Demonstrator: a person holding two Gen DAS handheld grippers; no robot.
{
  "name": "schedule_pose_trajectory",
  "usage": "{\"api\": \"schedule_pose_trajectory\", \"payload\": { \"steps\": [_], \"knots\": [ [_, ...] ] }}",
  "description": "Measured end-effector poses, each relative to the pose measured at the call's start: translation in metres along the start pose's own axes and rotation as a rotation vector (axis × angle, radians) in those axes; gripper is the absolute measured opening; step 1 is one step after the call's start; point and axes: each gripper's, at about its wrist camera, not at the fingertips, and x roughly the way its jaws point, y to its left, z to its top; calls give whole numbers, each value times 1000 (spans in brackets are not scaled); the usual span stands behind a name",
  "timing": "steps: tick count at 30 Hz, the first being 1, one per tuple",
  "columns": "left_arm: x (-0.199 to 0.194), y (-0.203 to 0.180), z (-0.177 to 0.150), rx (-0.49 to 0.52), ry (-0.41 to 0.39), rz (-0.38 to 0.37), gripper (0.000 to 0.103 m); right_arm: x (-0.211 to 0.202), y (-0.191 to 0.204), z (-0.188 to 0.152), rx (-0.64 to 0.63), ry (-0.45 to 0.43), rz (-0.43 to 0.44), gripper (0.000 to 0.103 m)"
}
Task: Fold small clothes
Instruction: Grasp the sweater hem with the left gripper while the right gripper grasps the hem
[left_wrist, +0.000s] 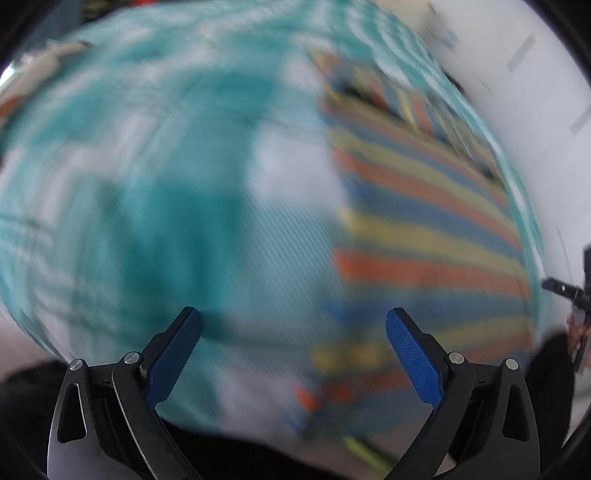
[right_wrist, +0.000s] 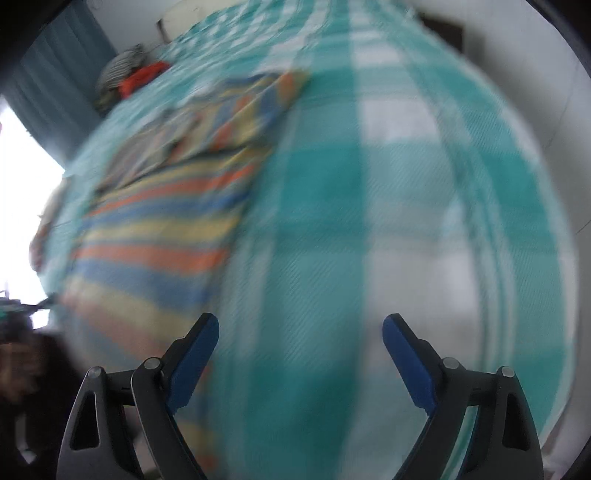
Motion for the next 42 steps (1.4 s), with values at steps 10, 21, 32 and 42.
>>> {"api": "schedule_pose_trajectory", "payload": {
  "steps": [10, 21, 32, 42],
  "knots": [
    [42, -28, -24, 93, 296, 40, 27, 34, 43, -98, 101, 327, 133, 77],
    [-4, -8, 37, -20, 280, -192, 6, -5, 33, -77, 171, 254, 280, 5],
    [-7, -33, 288, -45, -52, -249, 8, -8, 13, 117, 317, -93, 397, 6],
    [37, -15, 283, -164, -149, -55, 74, 29, 4, 172, 307, -290, 206, 57]
  ]
}}
